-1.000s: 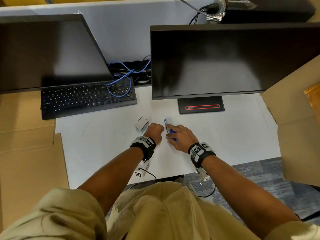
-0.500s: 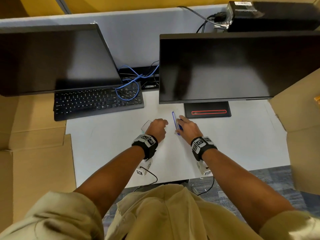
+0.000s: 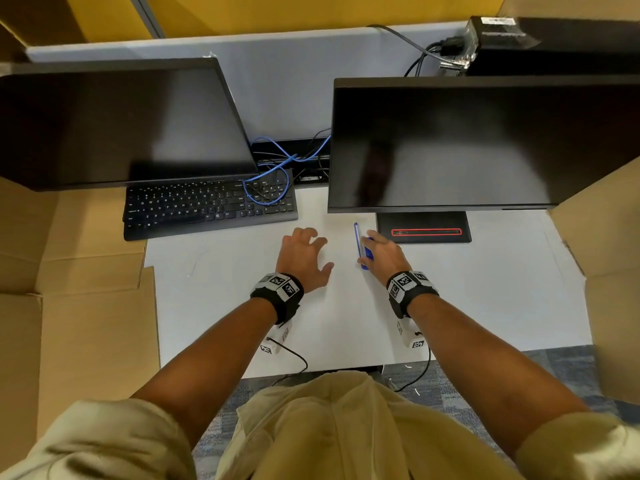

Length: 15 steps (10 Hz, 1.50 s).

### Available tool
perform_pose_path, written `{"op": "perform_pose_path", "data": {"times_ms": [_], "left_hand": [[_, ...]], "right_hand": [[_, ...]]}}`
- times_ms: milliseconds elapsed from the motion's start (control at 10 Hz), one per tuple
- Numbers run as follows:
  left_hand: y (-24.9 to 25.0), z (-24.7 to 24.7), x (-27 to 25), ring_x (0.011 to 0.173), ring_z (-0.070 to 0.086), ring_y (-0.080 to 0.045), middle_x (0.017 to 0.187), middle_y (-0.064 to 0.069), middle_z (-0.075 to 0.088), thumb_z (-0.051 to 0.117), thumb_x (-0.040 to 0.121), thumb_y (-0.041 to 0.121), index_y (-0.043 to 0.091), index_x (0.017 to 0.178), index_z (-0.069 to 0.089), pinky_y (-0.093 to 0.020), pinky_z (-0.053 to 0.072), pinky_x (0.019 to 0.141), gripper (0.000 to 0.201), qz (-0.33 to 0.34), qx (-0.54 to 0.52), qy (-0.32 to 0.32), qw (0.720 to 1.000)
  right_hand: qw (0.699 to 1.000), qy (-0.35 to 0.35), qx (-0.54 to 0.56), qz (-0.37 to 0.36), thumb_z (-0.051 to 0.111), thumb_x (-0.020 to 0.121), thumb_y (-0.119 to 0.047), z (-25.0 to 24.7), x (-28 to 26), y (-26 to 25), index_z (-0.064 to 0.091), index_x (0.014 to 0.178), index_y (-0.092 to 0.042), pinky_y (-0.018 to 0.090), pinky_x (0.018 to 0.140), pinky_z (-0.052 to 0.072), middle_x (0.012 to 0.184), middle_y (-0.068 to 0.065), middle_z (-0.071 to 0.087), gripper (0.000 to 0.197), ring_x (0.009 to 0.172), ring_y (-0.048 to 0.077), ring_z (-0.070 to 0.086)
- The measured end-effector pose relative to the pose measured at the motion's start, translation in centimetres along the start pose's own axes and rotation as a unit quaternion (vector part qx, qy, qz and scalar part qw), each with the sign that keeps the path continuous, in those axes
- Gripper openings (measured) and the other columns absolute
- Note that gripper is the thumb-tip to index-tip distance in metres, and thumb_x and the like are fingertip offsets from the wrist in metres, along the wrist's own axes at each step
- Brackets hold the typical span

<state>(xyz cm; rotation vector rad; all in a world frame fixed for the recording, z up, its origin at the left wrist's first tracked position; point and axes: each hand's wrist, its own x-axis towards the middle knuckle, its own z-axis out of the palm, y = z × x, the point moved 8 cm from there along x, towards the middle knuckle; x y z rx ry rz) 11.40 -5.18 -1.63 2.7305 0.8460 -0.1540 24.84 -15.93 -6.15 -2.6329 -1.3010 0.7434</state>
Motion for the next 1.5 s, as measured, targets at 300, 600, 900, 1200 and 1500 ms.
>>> {"op": "perform_pose_path", "data": {"times_ms": [300,600,900,1200,1500], "left_hand": [[-1.6,1.7,0.1,0.114,0.055,-0.030,0.127,-0.010,0.056,0.066,0.081,0.010,0.016,0.132,0.051,-0.040,0.051,0.092,0.054,-0.036,-0.046,-0.072,0.996],[1.1,1.8,2.6,0.122,0.054,-0.029,0.133,-0.011,0.058,0.064,0.083,0.000,0.013,0.131,0.053,-0.036,0.045,0.106,0.051,-0.017,-0.114,-0.067,0.991],[1.5,1.9,2.7,0.125,0.053,-0.027,0.137,-0.008,0.057,0.062,0.085,0.002,0.017,0.134,0.052,-0.036,0.043,0.109,0.052,-0.026,-0.119,-0.064,0.990],[1.5,1.4,2.4,0.122,0.055,-0.026,0.134,-0.007,0.058,0.060,0.086,0.006,0.020,0.131,0.053,-0.036,0.046,0.104,0.048,-0.024,-0.107,-0.057,0.992],[1.8,-0.8,1.3,0.139,0.038,-0.021,0.151,-0.003,0.040,0.065,0.083,0.030,0.017,0.141,0.041,-0.034,0.038,0.112,0.064,0.013,-0.085,-0.017,0.996]], "right_hand": [[1.000,-0.001,-0.015,-0.011,0.062,0.093,-0.024,-0.1,-0.1,-0.5,0.048,0.137,-0.006,0.037,0.101,0.048,0.150,0.009,0.039,0.049,0.117,0.034,0.059],[1.000,-0.012,-0.010,-0.006,0.064,0.092,-0.023,0.1,-0.4,-0.8,0.046,0.138,-0.006,0.038,0.103,0.046,0.151,0.008,0.037,0.053,0.116,0.036,0.060],[1.000,-0.015,0.003,-0.001,0.065,0.091,-0.019,0.3,-0.7,-0.9,0.045,0.139,-0.006,0.041,0.104,0.045,0.155,0.009,0.033,0.054,0.120,0.036,0.058],[1.000,-0.016,-0.004,0.007,0.067,0.090,-0.024,0.2,-1.0,-1.0,0.045,0.138,-0.008,0.041,0.102,0.049,0.152,0.009,0.036,0.056,0.117,0.035,0.060],[0.995,0.059,-0.081,-0.023,0.053,0.092,-0.049,-1.8,-2.8,-2.2,0.036,0.144,-0.011,0.043,0.101,0.048,0.154,0.011,0.035,0.066,0.133,0.032,0.040]]}}
